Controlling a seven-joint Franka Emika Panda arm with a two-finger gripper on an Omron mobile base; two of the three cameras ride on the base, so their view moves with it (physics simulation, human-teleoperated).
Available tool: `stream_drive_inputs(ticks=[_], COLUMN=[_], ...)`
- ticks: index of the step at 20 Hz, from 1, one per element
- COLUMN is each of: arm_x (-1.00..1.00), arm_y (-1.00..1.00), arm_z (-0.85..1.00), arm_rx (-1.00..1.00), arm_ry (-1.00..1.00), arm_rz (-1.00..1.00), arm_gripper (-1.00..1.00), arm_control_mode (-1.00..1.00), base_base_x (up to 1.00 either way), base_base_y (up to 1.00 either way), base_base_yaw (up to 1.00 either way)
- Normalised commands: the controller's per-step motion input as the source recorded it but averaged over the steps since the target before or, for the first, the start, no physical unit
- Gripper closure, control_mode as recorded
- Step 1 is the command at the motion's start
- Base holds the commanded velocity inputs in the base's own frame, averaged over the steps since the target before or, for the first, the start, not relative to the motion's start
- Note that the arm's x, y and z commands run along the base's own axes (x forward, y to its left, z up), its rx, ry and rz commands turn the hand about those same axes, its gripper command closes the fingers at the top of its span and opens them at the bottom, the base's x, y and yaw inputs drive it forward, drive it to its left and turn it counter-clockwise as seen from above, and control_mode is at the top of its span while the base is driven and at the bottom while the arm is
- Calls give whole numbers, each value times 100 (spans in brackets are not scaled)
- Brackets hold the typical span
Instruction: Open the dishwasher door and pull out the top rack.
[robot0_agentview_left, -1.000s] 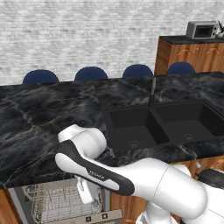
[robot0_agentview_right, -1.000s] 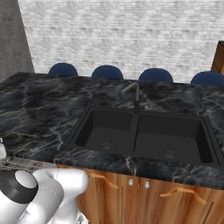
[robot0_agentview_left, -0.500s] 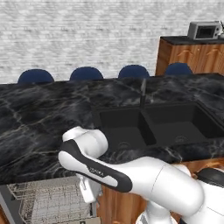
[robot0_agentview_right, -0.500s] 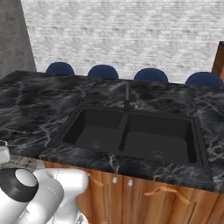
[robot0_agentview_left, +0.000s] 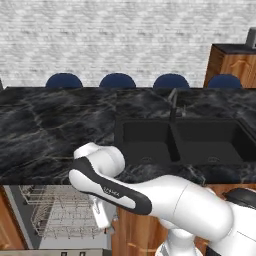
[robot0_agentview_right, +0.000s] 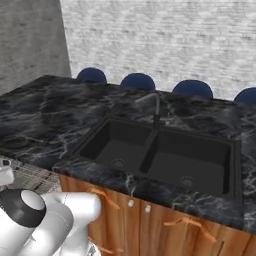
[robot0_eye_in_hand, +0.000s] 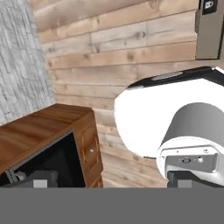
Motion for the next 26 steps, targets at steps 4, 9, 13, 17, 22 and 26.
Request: stream_drive_inputs(ticks=[4, 9, 13, 17, 22, 26], arm_x=[0, 0, 0, 0, 0, 0], arm_y=[0, 0, 0, 0, 0, 0], arm_z=[0, 0, 0, 0, 0, 0], arm_rx=[0, 0, 0, 0, 0, 0], arm_ry=[0, 0, 0, 0, 0, 0], arm_rz=[0, 0, 0, 0, 0, 0], arm_gripper=[-100, -100, -100, -100, -100, -100], arm_control_mode=[100, 100, 100, 100, 100, 100], base_base_x=[-22, -7, 14, 2, 14, 21], base_base_y=[26, 0, 0, 0, -20, -17], base_base_yaw=[43, 43, 39, 39, 34, 29])
